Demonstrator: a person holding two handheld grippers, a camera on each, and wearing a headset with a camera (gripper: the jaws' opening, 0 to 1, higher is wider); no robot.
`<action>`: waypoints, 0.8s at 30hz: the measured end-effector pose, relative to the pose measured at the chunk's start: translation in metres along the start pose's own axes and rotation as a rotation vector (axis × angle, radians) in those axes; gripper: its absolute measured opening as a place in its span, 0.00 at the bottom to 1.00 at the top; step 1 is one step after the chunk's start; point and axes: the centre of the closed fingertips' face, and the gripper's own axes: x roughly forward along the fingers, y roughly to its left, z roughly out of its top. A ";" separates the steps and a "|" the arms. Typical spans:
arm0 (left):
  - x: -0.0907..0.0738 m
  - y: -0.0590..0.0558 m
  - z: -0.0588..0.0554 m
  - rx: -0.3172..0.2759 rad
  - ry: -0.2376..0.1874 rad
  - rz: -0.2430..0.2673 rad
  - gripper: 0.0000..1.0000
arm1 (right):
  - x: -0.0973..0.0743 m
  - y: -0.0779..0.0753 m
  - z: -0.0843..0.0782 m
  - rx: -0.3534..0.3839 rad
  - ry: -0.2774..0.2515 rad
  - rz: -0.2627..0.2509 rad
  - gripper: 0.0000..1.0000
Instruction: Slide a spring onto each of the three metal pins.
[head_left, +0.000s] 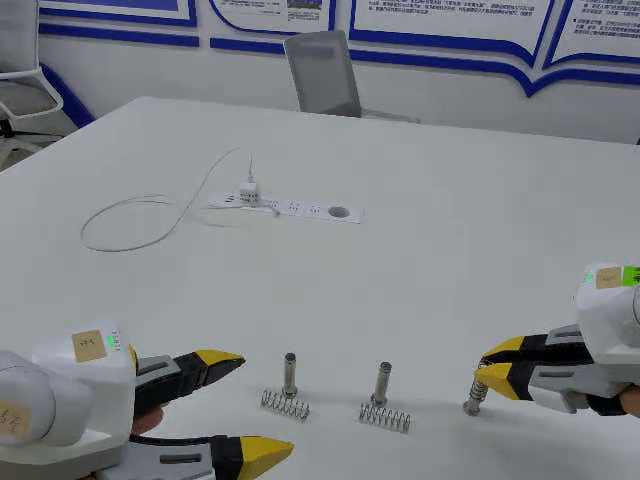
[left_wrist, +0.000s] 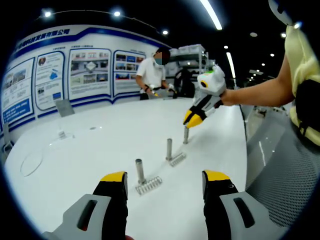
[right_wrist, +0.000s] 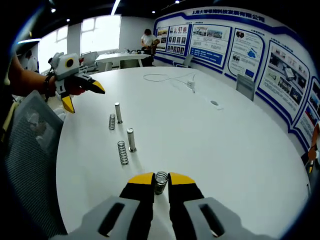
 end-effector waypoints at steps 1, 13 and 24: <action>0.000 0.000 0.000 0.000 0.001 0.001 0.62 | 0.001 0.000 -0.001 0.002 0.001 0.001 0.11; 0.000 -0.001 -0.002 0.000 0.002 0.001 0.61 | 0.010 0.005 -0.011 -0.001 0.026 0.008 0.12; -0.001 -0.001 -0.002 -0.002 0.001 0.003 0.61 | 0.006 0.004 -0.004 0.001 0.003 -0.004 0.17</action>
